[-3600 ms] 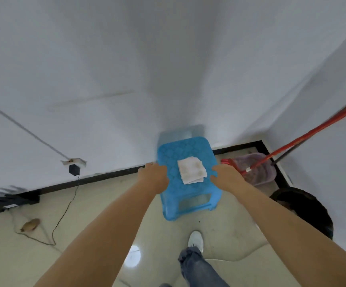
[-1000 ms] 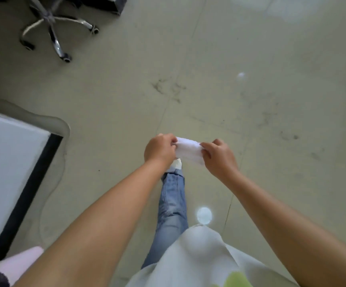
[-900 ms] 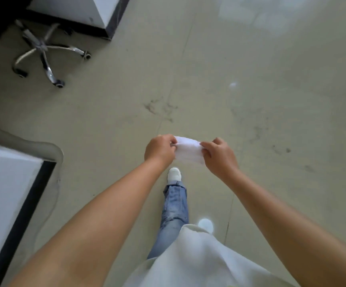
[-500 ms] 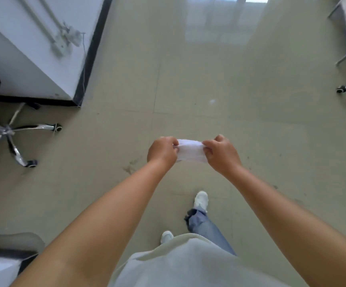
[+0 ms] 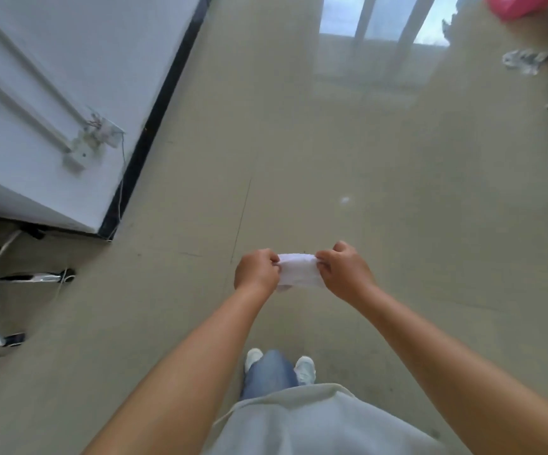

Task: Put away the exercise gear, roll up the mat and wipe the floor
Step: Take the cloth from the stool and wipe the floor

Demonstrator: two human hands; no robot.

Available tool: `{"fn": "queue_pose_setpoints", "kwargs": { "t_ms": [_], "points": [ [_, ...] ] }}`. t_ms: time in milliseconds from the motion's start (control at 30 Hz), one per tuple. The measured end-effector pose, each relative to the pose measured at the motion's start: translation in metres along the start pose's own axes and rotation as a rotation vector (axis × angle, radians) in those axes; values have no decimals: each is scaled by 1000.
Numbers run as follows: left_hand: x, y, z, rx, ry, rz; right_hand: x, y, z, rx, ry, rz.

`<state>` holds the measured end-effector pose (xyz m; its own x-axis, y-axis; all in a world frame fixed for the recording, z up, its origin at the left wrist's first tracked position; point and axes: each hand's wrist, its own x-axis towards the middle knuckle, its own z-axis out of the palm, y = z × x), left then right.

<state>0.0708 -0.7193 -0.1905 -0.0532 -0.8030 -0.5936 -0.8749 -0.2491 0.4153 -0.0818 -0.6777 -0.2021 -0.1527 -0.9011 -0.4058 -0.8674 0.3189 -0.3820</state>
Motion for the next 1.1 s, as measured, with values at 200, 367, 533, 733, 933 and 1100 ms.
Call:
{"fn": "queue_pose_setpoints", "kwargs": {
  "t_ms": [200, 367, 533, 733, 933, 1100],
  "points": [
    [127, 46, -54, -110, 14, -46, 149, -22, -52, -52, -89, -70],
    [243, 97, -111, -166, 0, -128, 281, -51, -99, -67, -149, -68],
    [341, 154, -169, -233, 7, -190, 401, -75, -158, -18, -222, -27],
    [451, 213, -213, -371, -4, -301, 541, -89, -211, -57, -303, -10],
    [535, 252, -253, -597, 83, -434, 672, -117, -255, -169, -476, -161],
    [590, 252, -279, -739, 230, -540, 765, -177, -271, -250, -587, -300]
  ]
}}
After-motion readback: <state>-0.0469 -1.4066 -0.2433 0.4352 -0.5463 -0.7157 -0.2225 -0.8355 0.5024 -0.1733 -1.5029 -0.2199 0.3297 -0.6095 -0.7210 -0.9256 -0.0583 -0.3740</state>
